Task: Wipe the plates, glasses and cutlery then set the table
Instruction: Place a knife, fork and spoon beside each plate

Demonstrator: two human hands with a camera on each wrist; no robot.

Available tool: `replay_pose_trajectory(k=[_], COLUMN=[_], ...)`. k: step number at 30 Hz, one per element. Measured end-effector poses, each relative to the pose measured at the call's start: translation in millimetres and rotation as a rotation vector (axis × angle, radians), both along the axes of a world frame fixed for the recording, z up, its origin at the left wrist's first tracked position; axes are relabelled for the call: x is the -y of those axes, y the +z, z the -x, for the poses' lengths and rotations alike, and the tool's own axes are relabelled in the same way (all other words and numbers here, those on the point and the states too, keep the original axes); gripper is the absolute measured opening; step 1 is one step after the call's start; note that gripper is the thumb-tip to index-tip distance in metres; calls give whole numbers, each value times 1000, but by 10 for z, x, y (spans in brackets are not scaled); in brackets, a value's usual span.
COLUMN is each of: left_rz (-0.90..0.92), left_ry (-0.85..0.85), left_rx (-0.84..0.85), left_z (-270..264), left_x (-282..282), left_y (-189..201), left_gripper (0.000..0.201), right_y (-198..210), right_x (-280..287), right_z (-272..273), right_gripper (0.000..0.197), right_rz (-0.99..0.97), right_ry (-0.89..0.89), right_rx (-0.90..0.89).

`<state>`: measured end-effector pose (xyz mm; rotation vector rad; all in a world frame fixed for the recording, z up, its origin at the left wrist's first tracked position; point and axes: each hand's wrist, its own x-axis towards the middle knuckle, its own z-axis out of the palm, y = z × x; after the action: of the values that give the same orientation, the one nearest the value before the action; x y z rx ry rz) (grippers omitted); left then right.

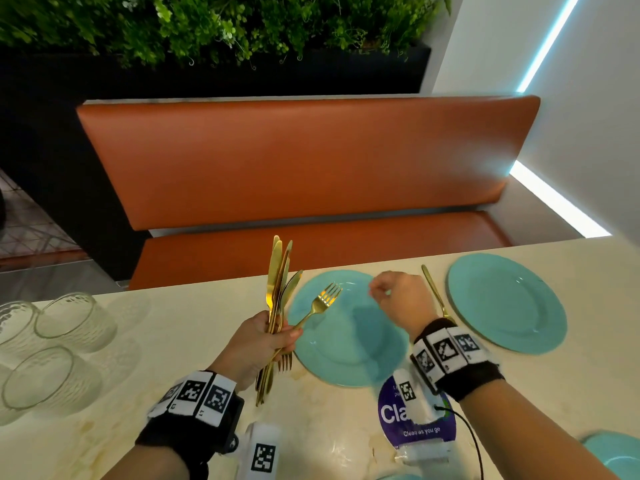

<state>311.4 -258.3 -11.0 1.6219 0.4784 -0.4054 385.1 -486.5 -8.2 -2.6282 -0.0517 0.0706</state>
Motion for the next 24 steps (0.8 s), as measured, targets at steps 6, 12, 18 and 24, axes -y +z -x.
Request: replay_pose_trajectory(k=[6,12,18,24], left_rz=[66,11,64,175], left_ry=[-179,-416,-552,-543], left_rx=[-17,9,-33,-119], left_z=[150,478,868,1191], left_x=[103,76,111,240], left_y=[121,223,338,382], left_gripper=[31,21,23,24], right_y=[280,498,637,691], right_x=[-514,-511,-447,-253], right_z=[561,1103,1736,2392], right_gripper=[28,25,22,21], right_rz=[316,357,319,284], right_ry=[576,520,347,123], right_rx=[-18,-105,-199,-218])
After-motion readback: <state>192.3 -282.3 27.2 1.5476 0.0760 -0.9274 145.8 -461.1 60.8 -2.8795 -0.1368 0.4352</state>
